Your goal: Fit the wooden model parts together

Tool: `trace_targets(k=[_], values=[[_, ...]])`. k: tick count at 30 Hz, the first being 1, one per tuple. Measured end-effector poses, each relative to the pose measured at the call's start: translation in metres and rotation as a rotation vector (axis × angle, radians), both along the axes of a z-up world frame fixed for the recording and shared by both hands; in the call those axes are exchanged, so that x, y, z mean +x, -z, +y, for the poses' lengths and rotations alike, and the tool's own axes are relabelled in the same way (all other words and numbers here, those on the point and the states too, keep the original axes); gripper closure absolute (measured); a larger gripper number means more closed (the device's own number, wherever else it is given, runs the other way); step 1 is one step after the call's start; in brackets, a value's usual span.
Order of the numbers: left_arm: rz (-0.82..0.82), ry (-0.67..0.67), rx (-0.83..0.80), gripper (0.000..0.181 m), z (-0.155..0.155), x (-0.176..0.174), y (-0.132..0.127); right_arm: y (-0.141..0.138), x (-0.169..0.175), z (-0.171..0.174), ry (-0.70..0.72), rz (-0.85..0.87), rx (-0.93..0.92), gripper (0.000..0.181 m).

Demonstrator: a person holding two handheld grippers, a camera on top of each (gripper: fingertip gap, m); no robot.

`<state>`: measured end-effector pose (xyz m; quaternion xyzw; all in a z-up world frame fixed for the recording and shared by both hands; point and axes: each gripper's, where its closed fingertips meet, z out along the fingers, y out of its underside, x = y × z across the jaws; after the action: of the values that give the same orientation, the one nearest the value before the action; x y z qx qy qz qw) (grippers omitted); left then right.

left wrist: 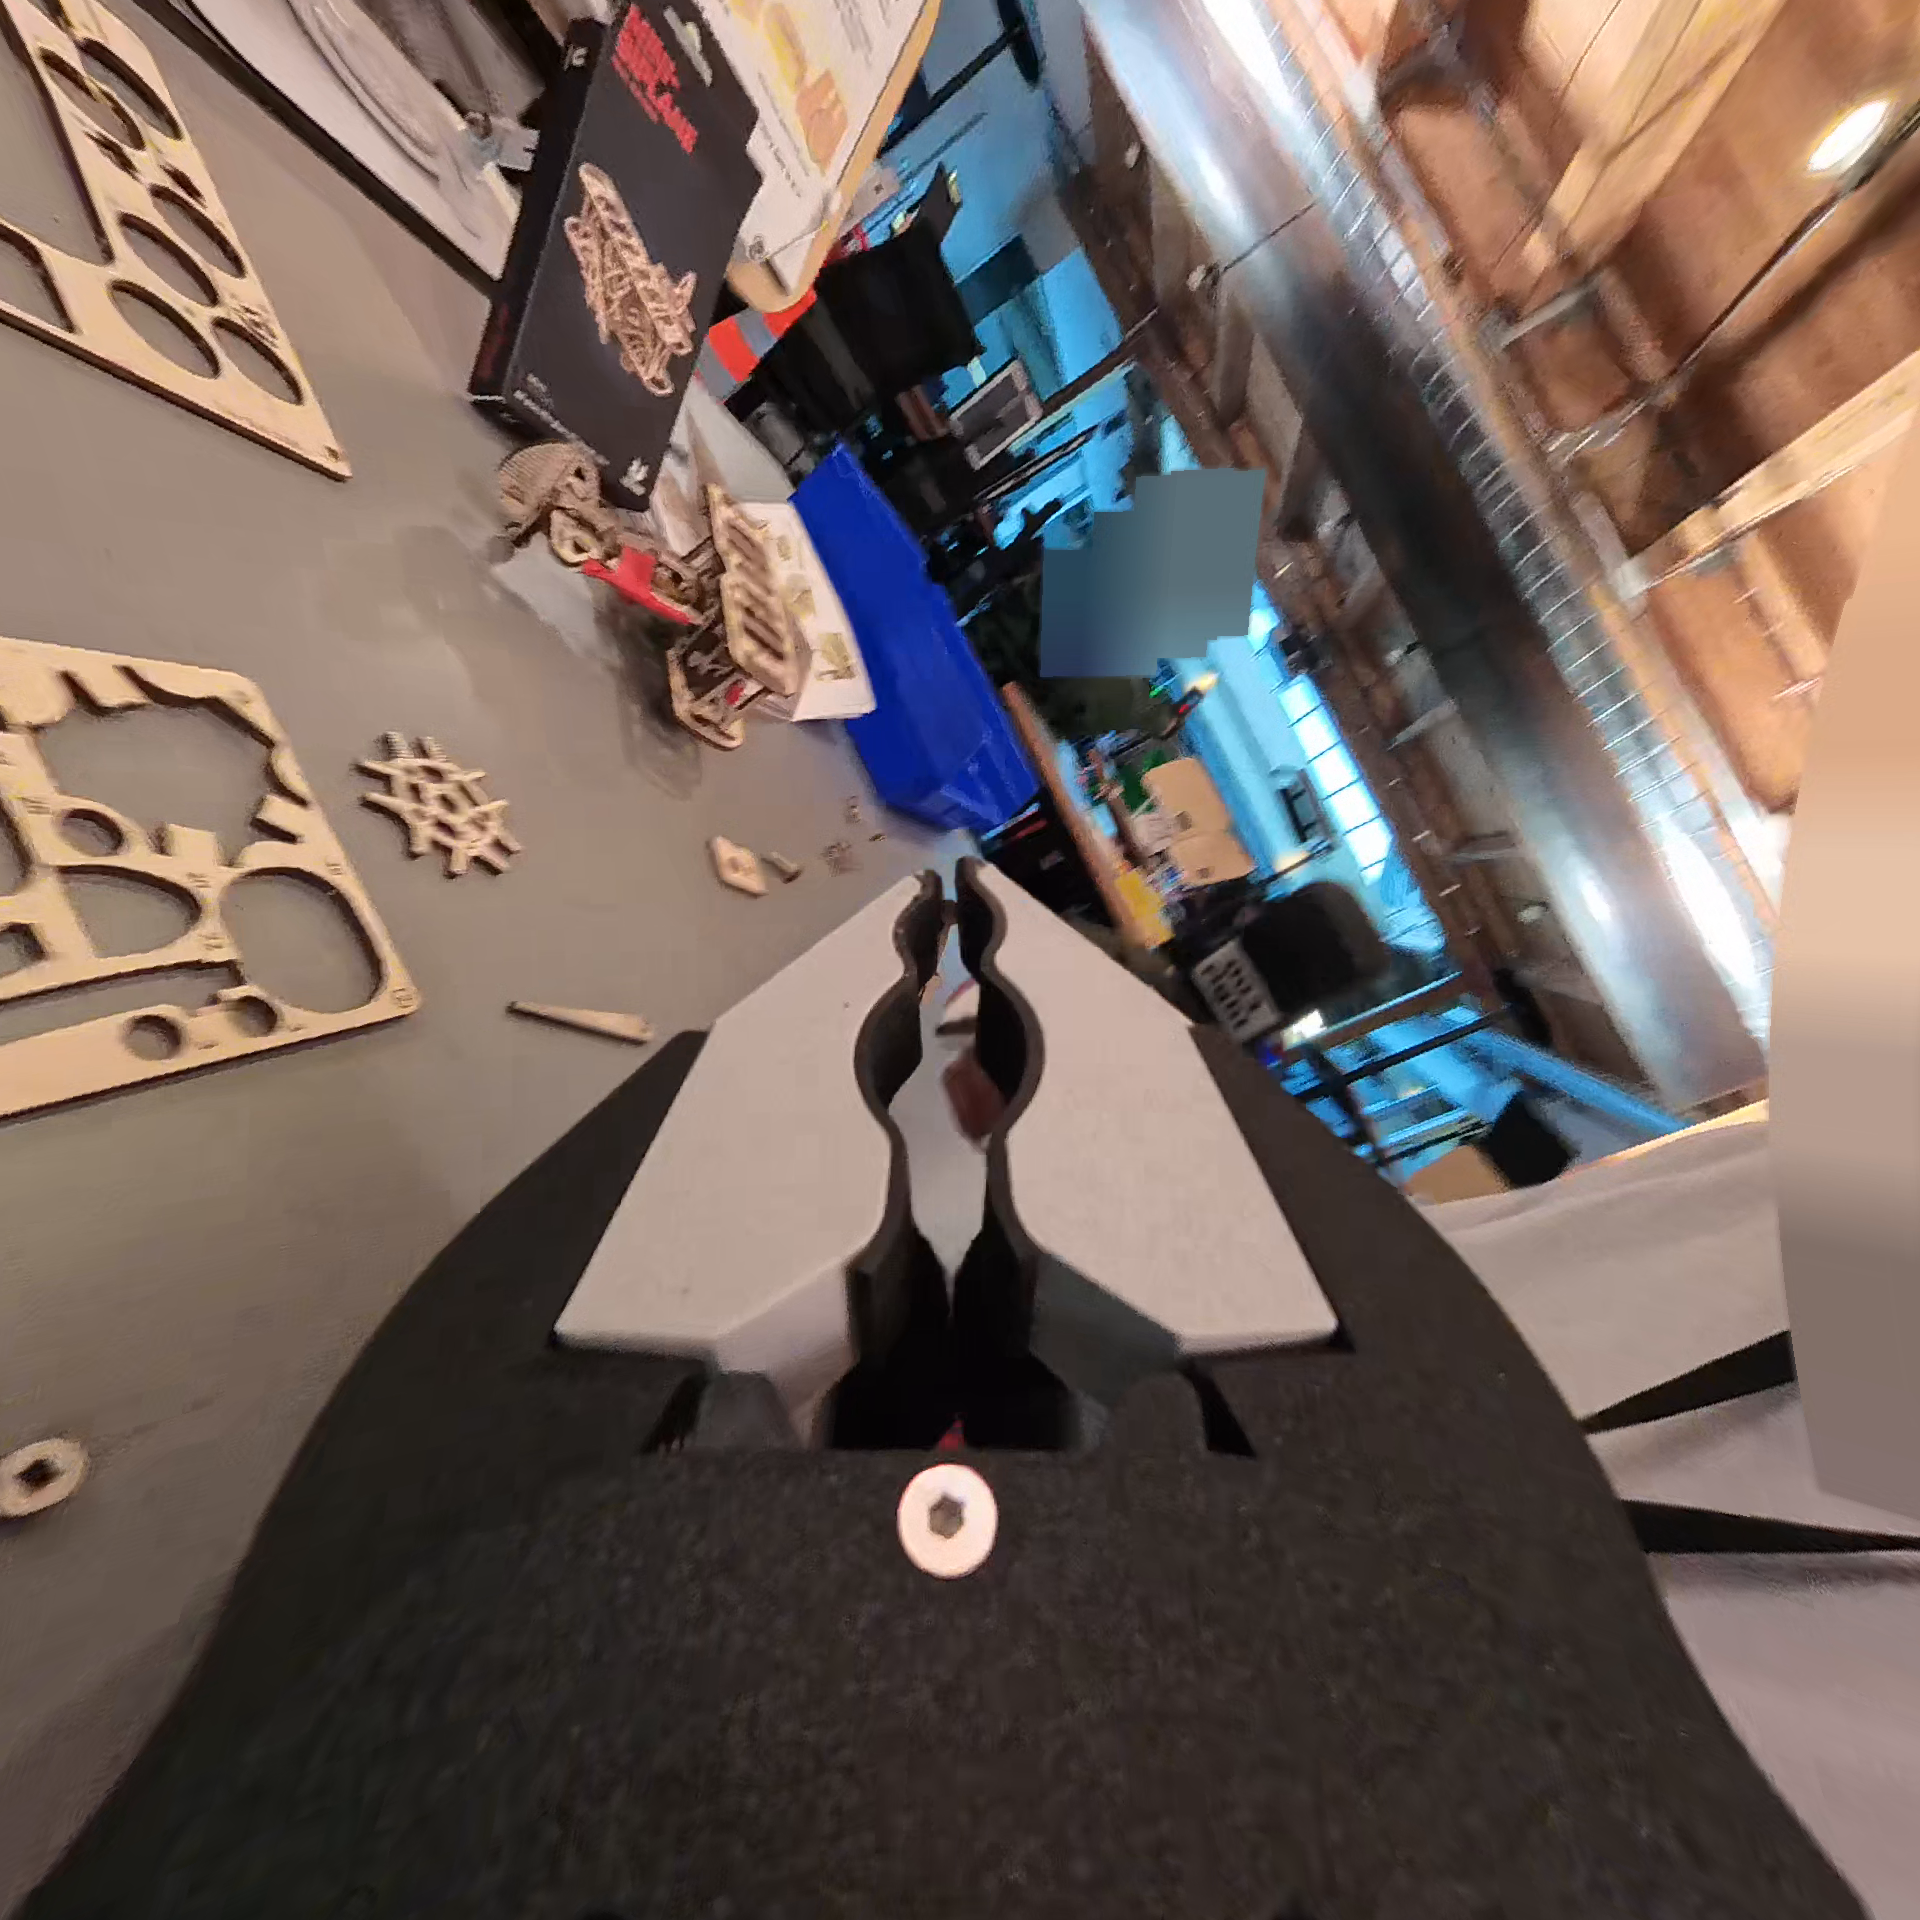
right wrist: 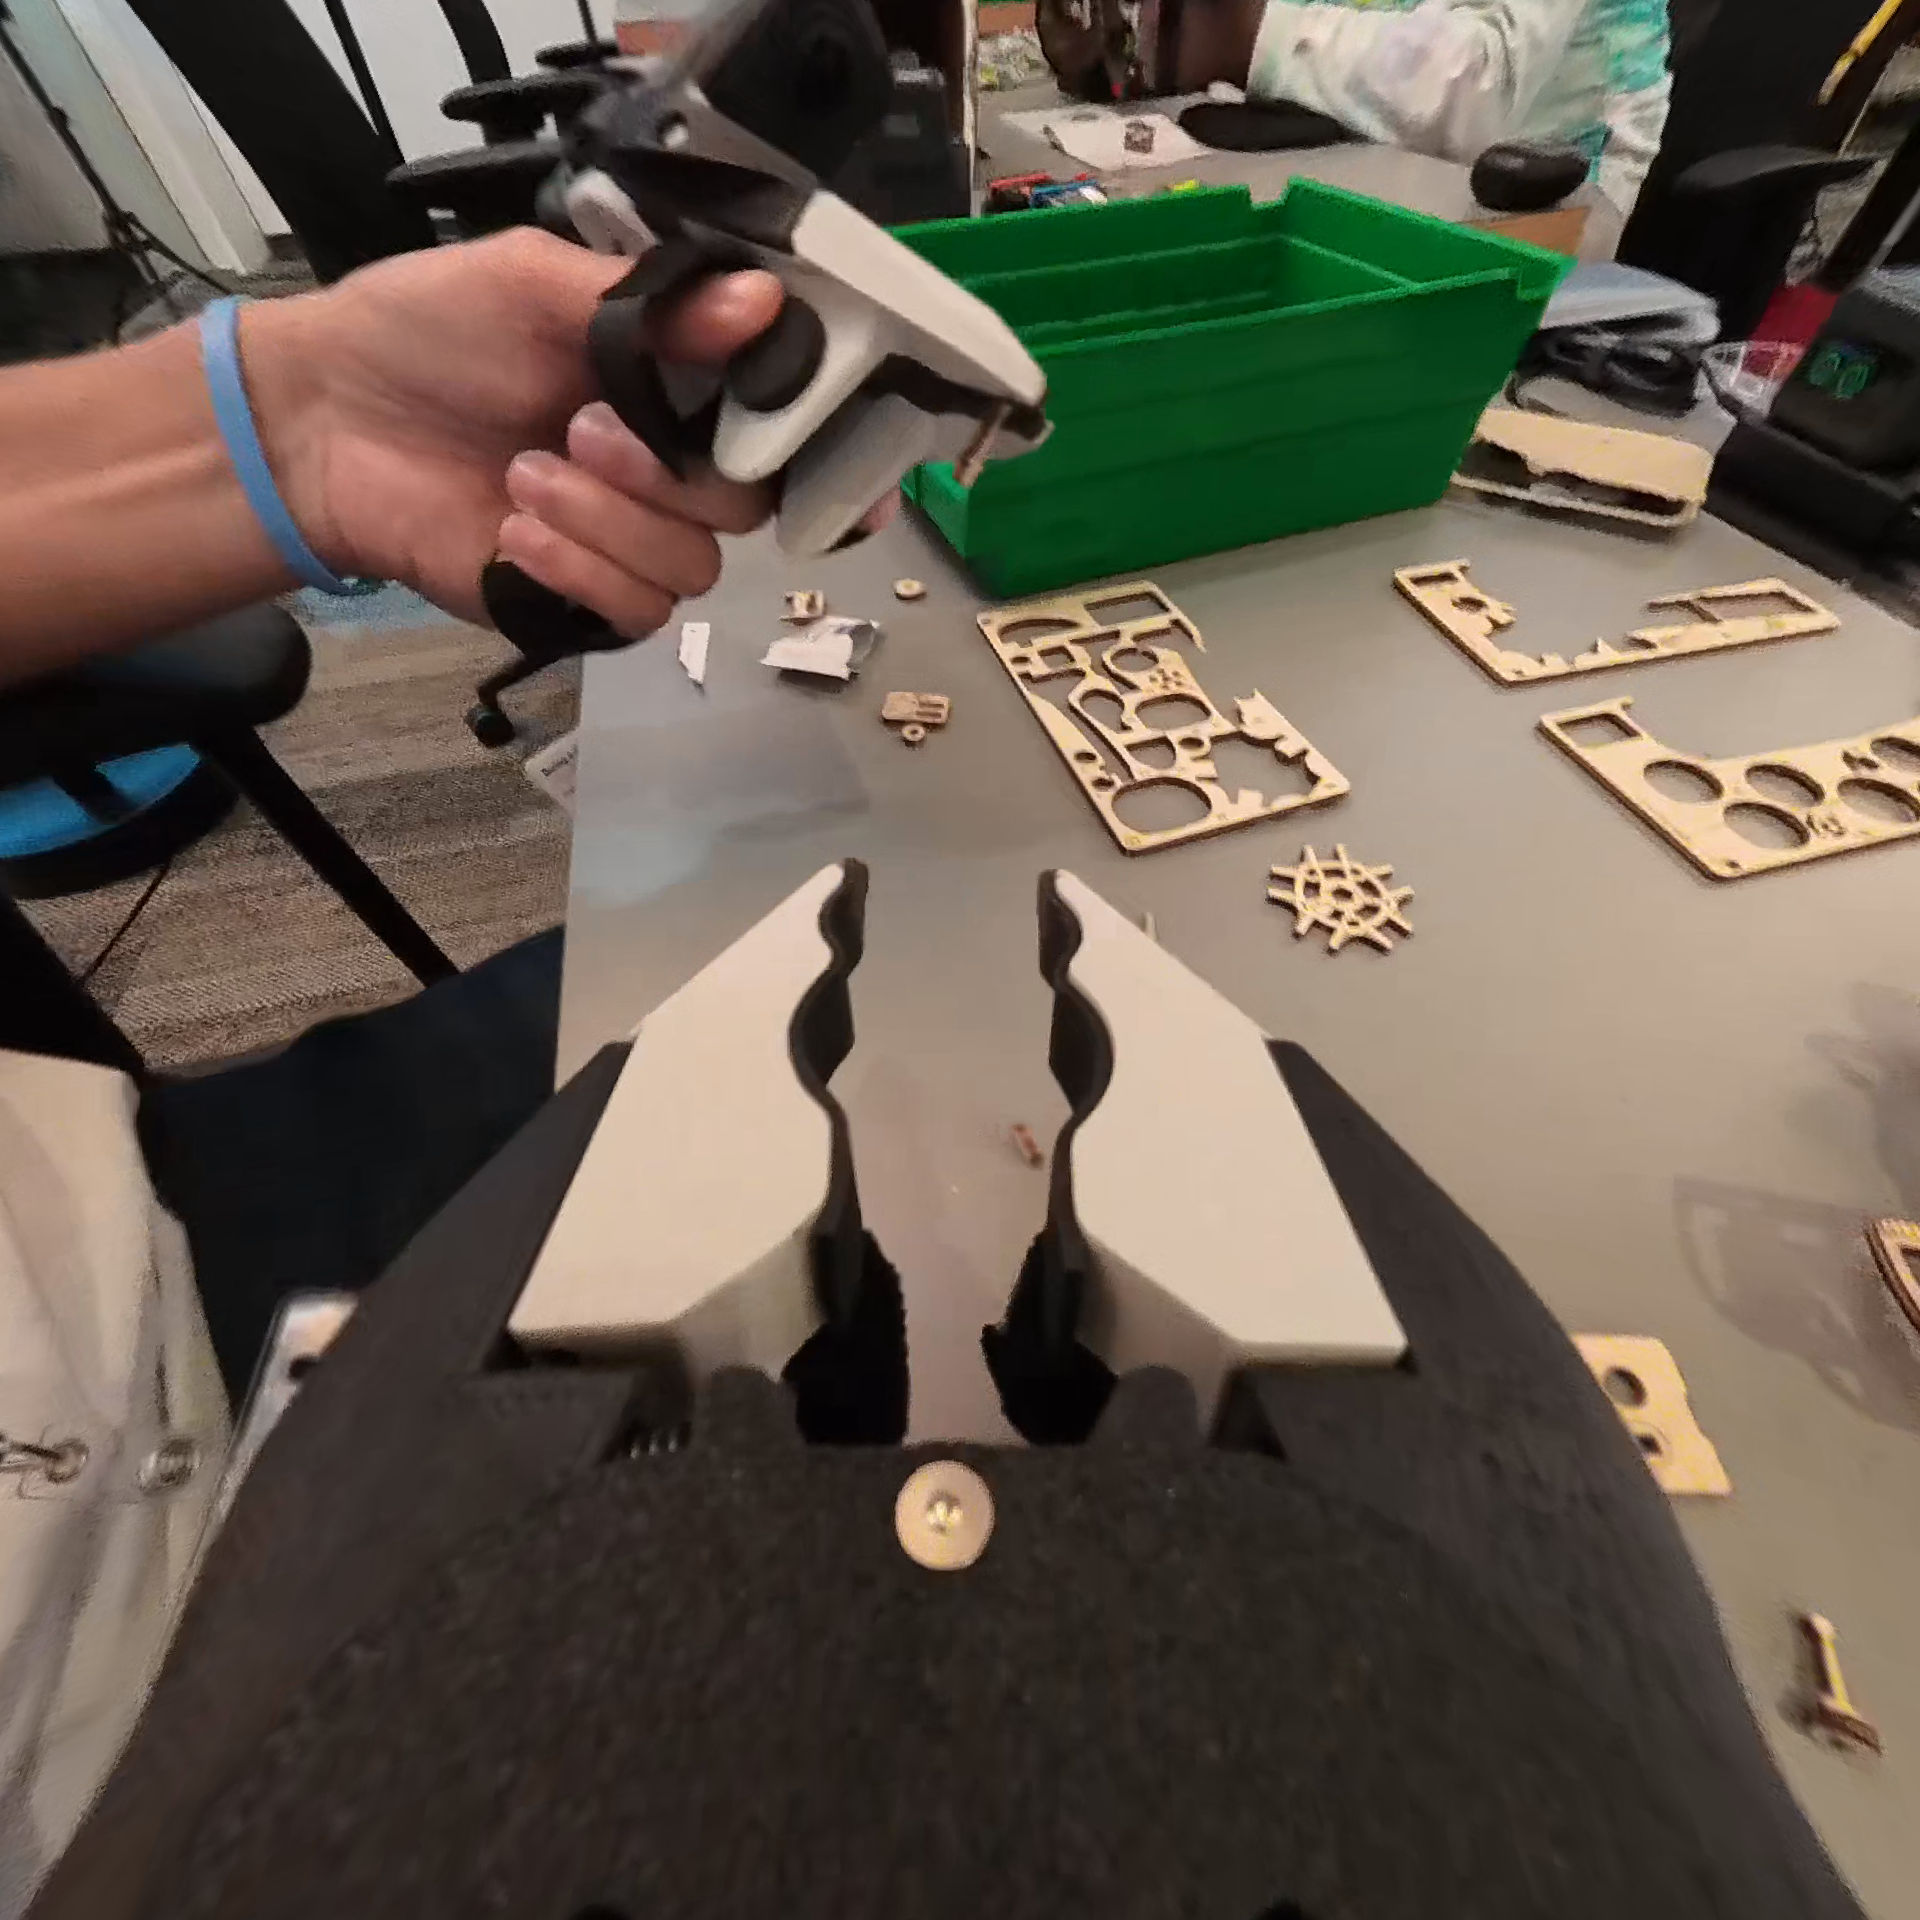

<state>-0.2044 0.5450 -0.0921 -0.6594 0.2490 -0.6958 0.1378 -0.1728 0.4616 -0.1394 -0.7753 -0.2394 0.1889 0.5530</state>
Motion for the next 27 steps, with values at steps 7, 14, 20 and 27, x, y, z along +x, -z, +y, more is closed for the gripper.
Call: trace_targets(k=[7,14,20,27], values=[[-0.129,0.049,-0.228,0.181,-0.033,0.021,-0.013,-0.047,-0.018,0.016,0.183,-0.017,0.234,0.152],[-0.161,0.097,-0.28,0.181,-0.064,0.028,-0.02,-0.054,-0.027,0.017,0.229,0.01,0.237,0.165],[-0.085,0.103,-0.197,0.181,-0.079,0.011,-0.011,-0.043,-0.037,0.003,0.1,-0.042,0.165,0.179],[0.04,0.212,0.103,0.181,-0.11,-0.031,0.001,-0.044,-0.072,-0.026,-0.247,-0.092,0.151,0.179]])
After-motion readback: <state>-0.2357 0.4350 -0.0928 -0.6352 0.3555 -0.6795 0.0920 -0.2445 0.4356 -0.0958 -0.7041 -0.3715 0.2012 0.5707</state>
